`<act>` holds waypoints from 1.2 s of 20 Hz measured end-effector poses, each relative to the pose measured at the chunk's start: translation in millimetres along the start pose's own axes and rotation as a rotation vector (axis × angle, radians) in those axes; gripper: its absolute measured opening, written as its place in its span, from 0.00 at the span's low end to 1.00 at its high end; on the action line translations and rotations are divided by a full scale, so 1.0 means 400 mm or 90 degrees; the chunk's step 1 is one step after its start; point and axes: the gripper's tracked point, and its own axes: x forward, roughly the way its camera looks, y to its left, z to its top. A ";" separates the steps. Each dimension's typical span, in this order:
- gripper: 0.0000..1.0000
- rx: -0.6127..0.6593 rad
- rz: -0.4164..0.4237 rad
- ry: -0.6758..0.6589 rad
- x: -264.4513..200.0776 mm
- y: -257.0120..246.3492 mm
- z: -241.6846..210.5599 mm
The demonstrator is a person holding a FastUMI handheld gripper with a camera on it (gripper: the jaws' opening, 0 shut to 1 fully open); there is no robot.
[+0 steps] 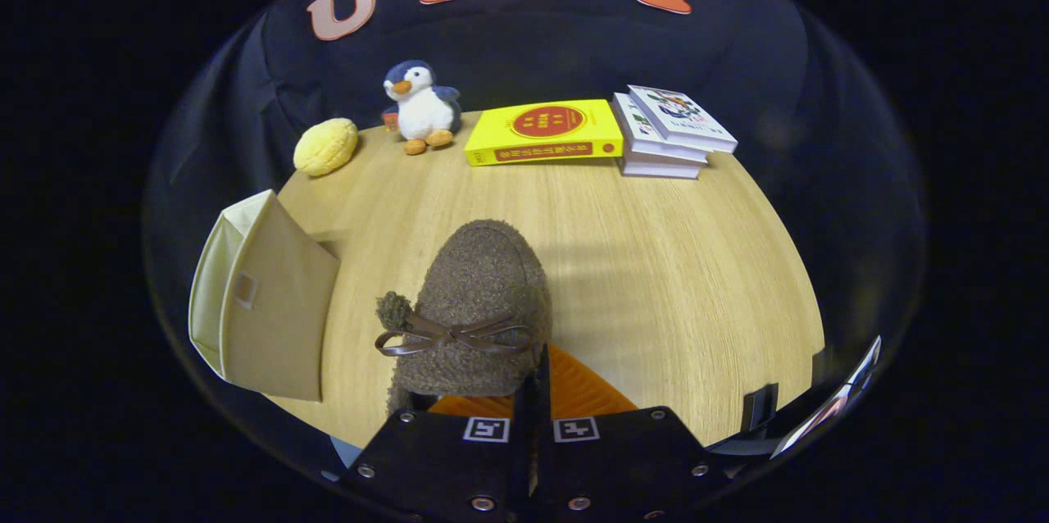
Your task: Open the storage box then place both shoes into the box .Put the left shoe in first, then the right shoe, with the right side of both shoes facing outward in a uniform manner.
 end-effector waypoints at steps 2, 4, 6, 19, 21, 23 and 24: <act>0.05 -0.025 0.012 0.001 -0.033 0.075 0.033; 0.05 -0.036 0.028 -0.004 -0.068 0.158 0.064; 0.05 -0.047 0.060 -0.018 -0.101 0.250 0.104; 0.06 -0.091 0.161 0.001 -0.095 0.745 0.173; 0.07 -0.096 0.151 0.021 -0.057 0.768 0.151; 0.07 -0.102 0.139 0.035 -0.025 0.782 0.132; 0.10 -0.102 0.140 0.050 -0.016 0.788 0.111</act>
